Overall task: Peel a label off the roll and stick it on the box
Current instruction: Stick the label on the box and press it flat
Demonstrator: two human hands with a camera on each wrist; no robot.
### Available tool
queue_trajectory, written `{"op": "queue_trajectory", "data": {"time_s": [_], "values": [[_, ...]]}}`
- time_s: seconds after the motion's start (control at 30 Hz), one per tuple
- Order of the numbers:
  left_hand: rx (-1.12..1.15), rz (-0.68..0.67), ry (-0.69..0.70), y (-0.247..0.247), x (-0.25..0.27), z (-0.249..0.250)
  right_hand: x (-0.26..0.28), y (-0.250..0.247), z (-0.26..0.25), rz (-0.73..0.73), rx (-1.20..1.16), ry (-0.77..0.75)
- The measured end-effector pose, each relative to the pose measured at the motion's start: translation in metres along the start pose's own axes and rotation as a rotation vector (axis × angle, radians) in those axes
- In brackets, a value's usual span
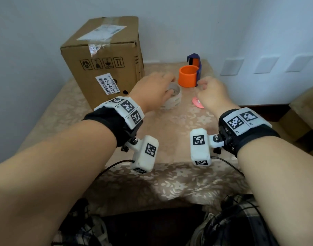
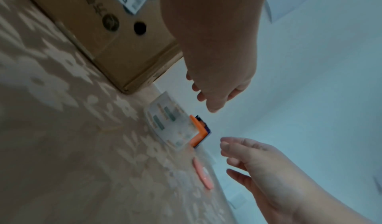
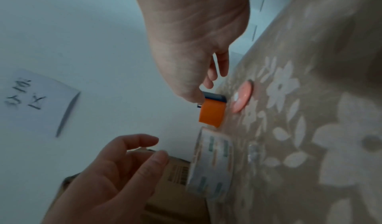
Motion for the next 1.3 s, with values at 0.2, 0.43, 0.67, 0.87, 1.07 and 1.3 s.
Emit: {"op": "queue_trajectory", "data": {"time_s": [0.2, 0.43, 0.67, 0.87, 1.07, 1.3], "values": [[0.035, 0.145, -0.006, -0.046, 0.029, -0.019, 0.007, 0.001, -0.063, 0.063, -0.09, -0.219], [0.065, 0.283, -0.175, -0.081, 0.067, -0.066, 0.02, 0.025, -0.134, 0.037, -0.149, -0.467], [0.49, 0.403, -0.52, -0.077, 0.1, -0.107, 0.02, 0.058, -0.149, -0.008, -0.295, -0.432], [0.819, 0.523, -0.602, -0.064, 0.082, -0.125, 0.021, 0.065, -0.151, 0.118, -0.394, -0.501], [0.902, 0.569, -0.621, -0.058, 0.063, -0.115, 0.018, 0.062, -0.149, 0.191, -0.311, -0.556], [0.965, 0.627, -0.704, -0.056, 0.058, -0.106, 0.017, 0.061, -0.149, 0.167, -0.285, -0.57]]}}
Point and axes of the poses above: each hand's wrist, its own x-axis away from the middle knuckle, its own y-axis out of the palm, z = x × y, the point moved 2 cm from there along -x, towards the middle knuckle, and after that the axes turned 7 degrees about -y, right-handed, at the moved point
